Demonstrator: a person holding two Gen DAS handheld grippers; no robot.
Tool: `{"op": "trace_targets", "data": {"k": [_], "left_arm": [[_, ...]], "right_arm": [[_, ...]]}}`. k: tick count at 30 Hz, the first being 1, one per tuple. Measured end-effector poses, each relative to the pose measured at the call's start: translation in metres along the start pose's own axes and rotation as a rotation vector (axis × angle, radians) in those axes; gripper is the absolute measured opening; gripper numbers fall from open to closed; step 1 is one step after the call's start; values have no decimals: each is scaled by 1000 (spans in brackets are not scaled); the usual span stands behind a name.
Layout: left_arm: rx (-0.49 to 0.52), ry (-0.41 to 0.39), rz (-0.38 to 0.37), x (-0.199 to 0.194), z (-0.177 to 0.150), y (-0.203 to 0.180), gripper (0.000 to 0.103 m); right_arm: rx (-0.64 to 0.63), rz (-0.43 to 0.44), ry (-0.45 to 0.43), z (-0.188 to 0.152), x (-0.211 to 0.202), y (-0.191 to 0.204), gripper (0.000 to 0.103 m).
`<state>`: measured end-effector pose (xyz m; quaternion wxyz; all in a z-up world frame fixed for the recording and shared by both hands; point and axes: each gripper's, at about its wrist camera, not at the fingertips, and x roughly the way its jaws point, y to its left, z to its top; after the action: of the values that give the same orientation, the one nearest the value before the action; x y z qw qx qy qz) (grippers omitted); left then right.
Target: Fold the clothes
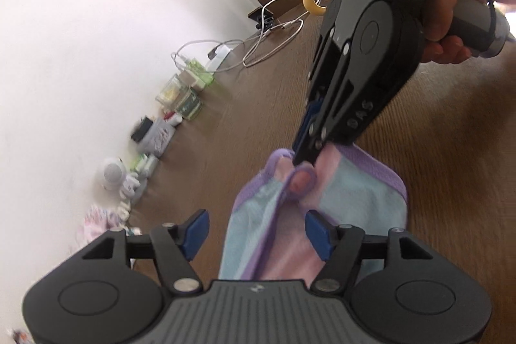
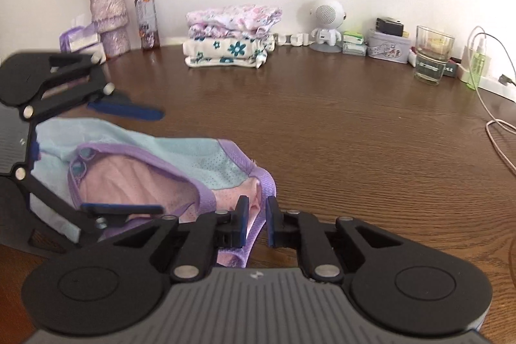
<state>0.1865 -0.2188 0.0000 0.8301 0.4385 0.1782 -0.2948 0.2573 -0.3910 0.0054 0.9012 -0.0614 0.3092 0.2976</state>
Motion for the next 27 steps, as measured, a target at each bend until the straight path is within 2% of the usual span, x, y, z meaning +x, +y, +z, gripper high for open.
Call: {"op": "trace_targets", "data": {"k": [4,10,12,13,14,17,21,22,23,24,25,27], "left_arm": [[-195,34,-59,-21,-21,28,65],[-619,48,-94,-46,-66,84,64],[-734,58,-99,-49,-83,98,55],[-776,61,-111,-51,-92,103,46],[-807,60,-127,-52,-99,105,43],[-852,37,-188,-54,-113,106,43],[-755,45,-160,-45,-103,94,42],[-728,49,-150,-42,-100,91,35],[-703,54,-138,-40,-98,87,20],[-683,62,-125,-38,-97,84,13],[-663,69,-111,-37,-96,80,8],[-658,59,-110,-38,-97,77,8]], "right_arm": [[8,6,-77,5,-13,8,12],[-40,-1,-78,15,1,27,12],[-62,-19,-66,15,6,32,12],[-74,-26,-58,14,7,35,12],[-87,-33,-48,12,7,37,12],[-117,-59,-21,6,9,42,12],[-119,-83,-11,2,9,44,11],[-121,-88,-12,2,9,45,11],[-123,-93,-12,2,8,45,11],[-124,-98,-13,2,8,46,11],[-129,-106,-12,2,8,46,11],[-146,-128,-4,0,9,48,11]]}}
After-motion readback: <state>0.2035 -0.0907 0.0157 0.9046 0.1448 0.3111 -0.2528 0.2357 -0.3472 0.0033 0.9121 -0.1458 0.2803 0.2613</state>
